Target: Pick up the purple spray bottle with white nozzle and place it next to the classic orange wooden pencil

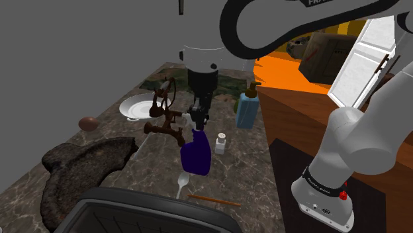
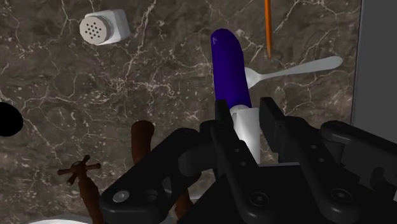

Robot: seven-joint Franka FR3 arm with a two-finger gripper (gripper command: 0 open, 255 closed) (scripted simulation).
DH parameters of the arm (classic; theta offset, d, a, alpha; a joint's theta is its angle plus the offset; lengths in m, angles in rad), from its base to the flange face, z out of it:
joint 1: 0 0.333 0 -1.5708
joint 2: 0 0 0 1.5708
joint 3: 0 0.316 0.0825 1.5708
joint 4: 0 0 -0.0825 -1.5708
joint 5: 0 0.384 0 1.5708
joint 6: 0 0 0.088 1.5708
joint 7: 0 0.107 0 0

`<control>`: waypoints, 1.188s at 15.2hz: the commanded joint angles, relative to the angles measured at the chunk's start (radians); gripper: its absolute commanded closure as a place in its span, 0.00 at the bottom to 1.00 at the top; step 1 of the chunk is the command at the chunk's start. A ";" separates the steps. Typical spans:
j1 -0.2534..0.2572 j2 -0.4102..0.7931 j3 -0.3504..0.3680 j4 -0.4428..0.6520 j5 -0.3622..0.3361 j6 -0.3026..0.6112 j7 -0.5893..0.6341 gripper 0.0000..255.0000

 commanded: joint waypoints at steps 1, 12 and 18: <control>0.000 0.005 0.001 -0.023 0.000 0.028 -0.001 1.00; 0.001 0.012 0.004 -0.053 0.000 0.066 -0.001 1.00; 0.001 0.012 0.004 -0.053 0.000 0.066 -0.001 0.00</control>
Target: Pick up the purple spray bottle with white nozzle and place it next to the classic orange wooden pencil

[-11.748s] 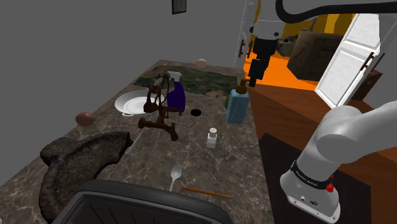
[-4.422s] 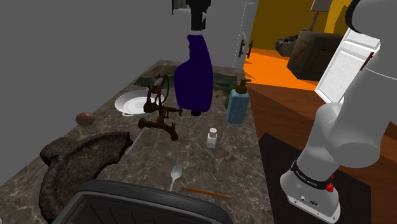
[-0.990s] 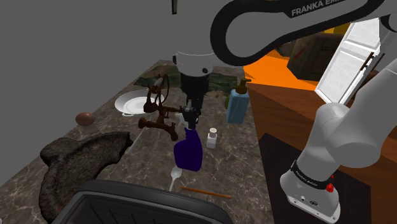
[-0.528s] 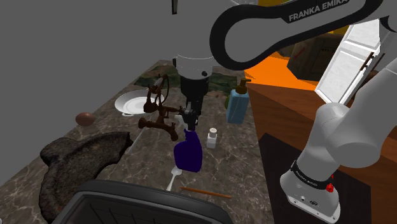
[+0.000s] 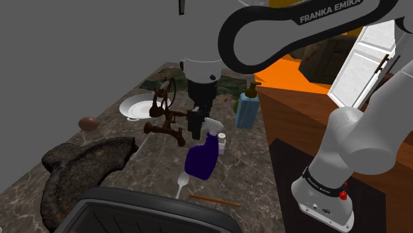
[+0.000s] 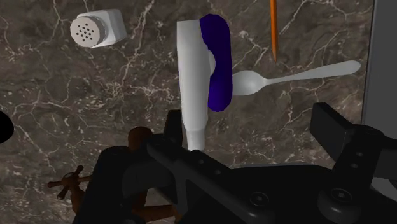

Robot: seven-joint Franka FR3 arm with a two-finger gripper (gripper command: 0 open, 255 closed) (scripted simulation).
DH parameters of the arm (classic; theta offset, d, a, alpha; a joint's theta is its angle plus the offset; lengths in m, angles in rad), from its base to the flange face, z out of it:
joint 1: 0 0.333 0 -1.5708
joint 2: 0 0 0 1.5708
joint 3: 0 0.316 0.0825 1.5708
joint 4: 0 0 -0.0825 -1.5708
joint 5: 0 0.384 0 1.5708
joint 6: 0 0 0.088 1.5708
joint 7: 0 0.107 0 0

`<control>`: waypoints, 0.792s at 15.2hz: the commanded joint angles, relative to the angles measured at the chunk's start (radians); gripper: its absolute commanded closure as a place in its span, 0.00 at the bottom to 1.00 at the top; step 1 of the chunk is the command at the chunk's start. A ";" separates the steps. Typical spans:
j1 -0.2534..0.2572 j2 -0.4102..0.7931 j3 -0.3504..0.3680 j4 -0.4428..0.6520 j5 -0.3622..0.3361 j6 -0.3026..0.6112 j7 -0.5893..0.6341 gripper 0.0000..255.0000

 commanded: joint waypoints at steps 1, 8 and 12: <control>-0.001 -0.005 -0.003 0.029 -0.001 -0.034 0.000 0.00; -0.004 -0.015 -0.010 0.114 -0.003 -0.129 0.000 0.00; -0.004 -0.015 -0.010 0.114 -0.003 -0.129 0.000 0.00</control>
